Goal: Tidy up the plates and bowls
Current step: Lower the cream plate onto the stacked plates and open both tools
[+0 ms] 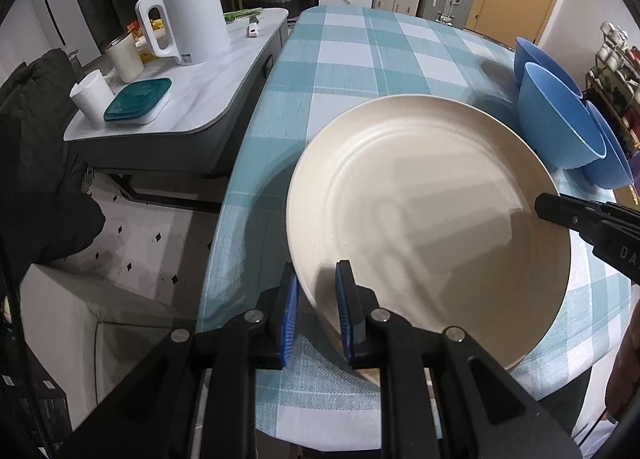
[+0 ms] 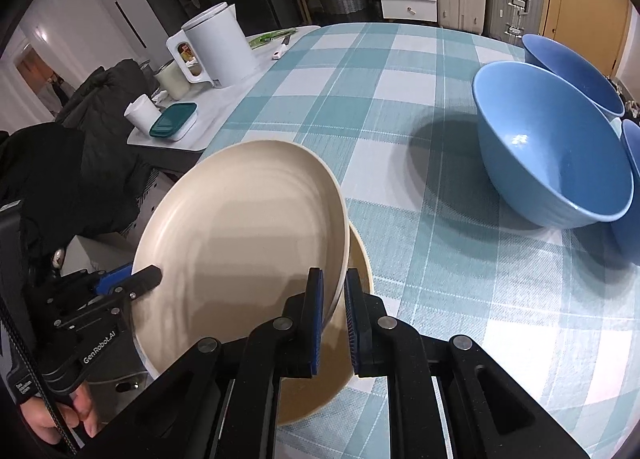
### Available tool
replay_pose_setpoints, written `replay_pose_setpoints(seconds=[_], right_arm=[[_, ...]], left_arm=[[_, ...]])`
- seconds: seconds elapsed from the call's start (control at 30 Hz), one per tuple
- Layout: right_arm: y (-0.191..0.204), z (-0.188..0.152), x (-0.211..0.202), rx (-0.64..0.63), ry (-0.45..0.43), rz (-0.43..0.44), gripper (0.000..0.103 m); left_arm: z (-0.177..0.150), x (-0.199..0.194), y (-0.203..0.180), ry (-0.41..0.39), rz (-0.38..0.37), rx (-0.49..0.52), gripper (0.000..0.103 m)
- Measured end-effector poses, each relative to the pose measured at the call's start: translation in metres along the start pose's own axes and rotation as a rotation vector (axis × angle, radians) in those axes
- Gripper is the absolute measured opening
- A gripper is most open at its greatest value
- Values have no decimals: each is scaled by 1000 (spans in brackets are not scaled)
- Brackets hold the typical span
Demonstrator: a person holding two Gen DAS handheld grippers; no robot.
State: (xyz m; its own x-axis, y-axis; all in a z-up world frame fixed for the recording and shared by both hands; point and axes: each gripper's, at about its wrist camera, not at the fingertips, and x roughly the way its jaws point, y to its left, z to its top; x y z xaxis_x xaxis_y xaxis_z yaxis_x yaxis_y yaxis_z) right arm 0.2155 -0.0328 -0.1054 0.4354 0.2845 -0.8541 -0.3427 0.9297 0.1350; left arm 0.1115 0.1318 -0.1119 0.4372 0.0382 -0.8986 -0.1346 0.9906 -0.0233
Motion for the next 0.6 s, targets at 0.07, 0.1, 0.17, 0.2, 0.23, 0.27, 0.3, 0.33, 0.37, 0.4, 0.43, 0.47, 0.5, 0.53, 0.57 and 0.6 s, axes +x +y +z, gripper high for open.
replay_pose_setpoints(seconds=[0.07,0.1,0.17,0.2,0.23,0.27,0.3,0.33,0.37,0.4,0.43,0.47,0.5,0.53,0.57,0.6], right_arm=[[-1,-3,2,2,3,2,11],[-1,-5,3,0,3,-2,11],[-3,-8,4,0,5,-8,11],[-4,-10,5,2,7,-9,11],[-5,-11,6,3,9,-10,11],[-6,-12,6,3,9,-12,11],[-7,-14,6,3,10,-7,11],[-8,-15,6,3,9,-3,11],[-8,-16,5,2,7,-2,11],[-6,-17,3,-4,4,-7,11],[-5,-18,2,-11,-1,-12,11],[-4,-18,1,-16,-6,-16,11],[-2,-19,-1,-24,-12,-21,11],[-1,-20,-3,-32,-17,-27,11],[1,-21,-5,-40,-26,-31,11],[2,-22,-7,-45,-31,-34,11]], left_arm=[[-4,2,-2,1,13,5,17],[-5,3,-3,2,18,8,17],[-10,6,-7,5,29,24,18],[-11,6,-9,5,34,32,18],[-12,7,-11,5,37,37,18],[-14,9,-13,6,41,45,19],[-14,10,-15,11,42,52,20],[-16,11,-17,9,49,60,20],[-17,10,-17,7,55,68,20],[-18,11,-19,9,62,79,20],[-19,11,-20,9,63,82,21],[-19,11,-20,8,63,85,21],[-19,11,-20,9,62,85,21],[-20,10,-19,9,60,83,21],[-21,10,-19,9,58,81,21],[-21,10,-19,6,58,83,21]])
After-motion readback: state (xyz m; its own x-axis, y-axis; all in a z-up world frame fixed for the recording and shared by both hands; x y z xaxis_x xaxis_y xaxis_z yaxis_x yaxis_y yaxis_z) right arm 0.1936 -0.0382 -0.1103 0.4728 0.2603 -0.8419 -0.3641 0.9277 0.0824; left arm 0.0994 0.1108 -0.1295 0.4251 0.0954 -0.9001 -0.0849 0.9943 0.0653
